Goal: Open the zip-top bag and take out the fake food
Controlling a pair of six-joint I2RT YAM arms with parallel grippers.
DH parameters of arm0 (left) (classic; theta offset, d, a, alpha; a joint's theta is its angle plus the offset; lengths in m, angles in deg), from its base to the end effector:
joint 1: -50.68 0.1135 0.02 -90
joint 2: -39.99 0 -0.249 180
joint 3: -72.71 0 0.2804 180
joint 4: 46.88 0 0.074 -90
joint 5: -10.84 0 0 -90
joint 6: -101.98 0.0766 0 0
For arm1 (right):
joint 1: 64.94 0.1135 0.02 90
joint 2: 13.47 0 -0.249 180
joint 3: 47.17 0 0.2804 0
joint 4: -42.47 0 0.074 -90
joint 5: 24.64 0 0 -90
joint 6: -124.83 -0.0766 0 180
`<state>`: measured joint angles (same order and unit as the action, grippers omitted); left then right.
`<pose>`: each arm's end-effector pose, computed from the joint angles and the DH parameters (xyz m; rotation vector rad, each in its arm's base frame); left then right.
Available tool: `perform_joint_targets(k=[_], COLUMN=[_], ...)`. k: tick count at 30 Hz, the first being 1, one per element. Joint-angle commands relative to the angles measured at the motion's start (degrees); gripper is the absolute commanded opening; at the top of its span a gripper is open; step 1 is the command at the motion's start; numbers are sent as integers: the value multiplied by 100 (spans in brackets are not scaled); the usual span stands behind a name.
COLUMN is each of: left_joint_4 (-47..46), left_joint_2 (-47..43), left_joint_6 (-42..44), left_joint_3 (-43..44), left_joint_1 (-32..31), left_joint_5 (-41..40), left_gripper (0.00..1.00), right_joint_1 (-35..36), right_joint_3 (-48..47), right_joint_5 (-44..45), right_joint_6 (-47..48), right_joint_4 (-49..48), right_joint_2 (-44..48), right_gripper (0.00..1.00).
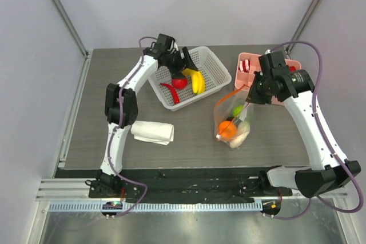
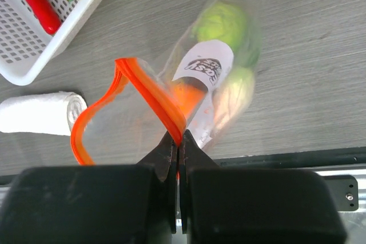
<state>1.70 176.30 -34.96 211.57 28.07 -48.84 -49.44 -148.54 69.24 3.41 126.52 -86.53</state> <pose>0.5182 -0.2577 0.1971 -0.2656 2.5607 -1.1589 0.2702 0.0696 0.3603 0.3805 2.5287 0.2343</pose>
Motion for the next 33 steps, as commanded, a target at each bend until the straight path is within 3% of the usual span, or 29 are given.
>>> perform_joint_targets(k=[1,3,5,10,13,14,16,17,21,26,33], left_joint_4=[861,859,729,-763,-1433,-1704,-1899,-1926,-1568,-1110,-1092], left_joint_2=[-1183,-1841,-2221,-3590,-4207,-4331,-4472,-4516,-4245,-3903,-3357], left_joint_6=[914,1037,1020,528,615,607,554,554,528,625,457], left_joint_3=[-185,-581,-905,-2135,-2761,-2884,-3227,-3289,-3202,-3245,-3386], left_joint_1=[38,37,-15,-690,-1507,-1692,-2167,-2290,-2599,-2907,-3214], left_joint_5=[-492,-694,-616,596,353,282,-138,-289,-659,-1204,-1257], left_gripper=[89,94,90,57,44,33,22,10,3,1,2], right_joint_1=[-30,-39,-30,-30,-30,-39,-39,-39,-30,-39,-39], right_joint_3=[165,296,384,420,324,297,227,209,200,218,279], right_joint_5=[-98,-159,-264,-528,-572,-607,-721,-765,-933,-933,-1029], right_joint_6=[136,171,171,268,347,338,321,312,294,338,321], right_joint_4=[-332,-341,-324,-262,-218,-218,-209,-192,-209,-157,-148], right_joint_2=[55,107,142,222,195,195,178,160,169,230,283], right_gripper=[1,1,1,1,1,1,1,1,1,1,1])
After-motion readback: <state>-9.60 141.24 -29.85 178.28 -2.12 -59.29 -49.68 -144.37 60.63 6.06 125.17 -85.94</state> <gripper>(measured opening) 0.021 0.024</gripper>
